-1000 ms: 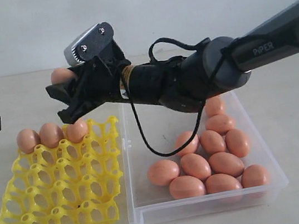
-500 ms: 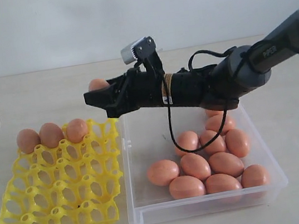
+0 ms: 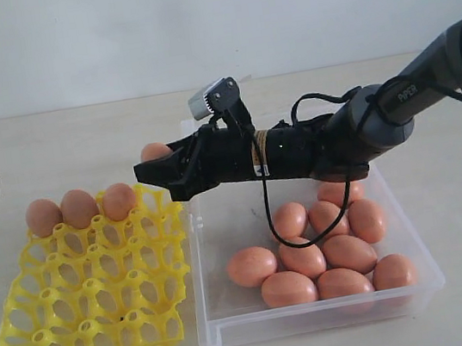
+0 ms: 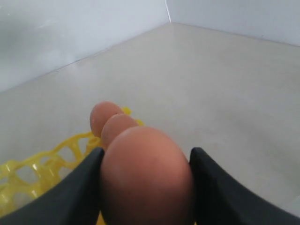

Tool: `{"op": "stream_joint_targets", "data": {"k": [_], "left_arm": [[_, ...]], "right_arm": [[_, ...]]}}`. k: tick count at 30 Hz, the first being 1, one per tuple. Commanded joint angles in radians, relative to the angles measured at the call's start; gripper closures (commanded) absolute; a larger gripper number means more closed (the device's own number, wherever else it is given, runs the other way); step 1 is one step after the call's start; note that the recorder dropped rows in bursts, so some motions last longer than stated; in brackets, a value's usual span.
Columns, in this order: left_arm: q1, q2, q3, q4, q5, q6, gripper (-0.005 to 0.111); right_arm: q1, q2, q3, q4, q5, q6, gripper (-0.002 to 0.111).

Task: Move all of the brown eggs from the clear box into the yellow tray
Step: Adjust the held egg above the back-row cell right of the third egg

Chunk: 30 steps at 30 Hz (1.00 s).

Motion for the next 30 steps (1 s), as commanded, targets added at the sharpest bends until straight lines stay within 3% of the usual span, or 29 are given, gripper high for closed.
{"op": "stream_joint_targets", "data": {"k": [1,8,30], "left_arm": [[0.002,-0.003,0.005,-0.009,-0.008,-0.007,0.103],[0.002,-0.003,0.005,-0.009,-0.006,-0.007,0.103],[0.002,-0.003,0.005,-0.009,-0.002,-0.002,0.103]], "right_arm": [[0.021,-0.003,-0.001,-0.011,-0.012,-0.008,0.108],[0.065,-0.003,-0.056,-0.044,0.176,0.011,0.108],[0.065,-0.003,-0.056,-0.082,0.254,0.101,0.108]]}}
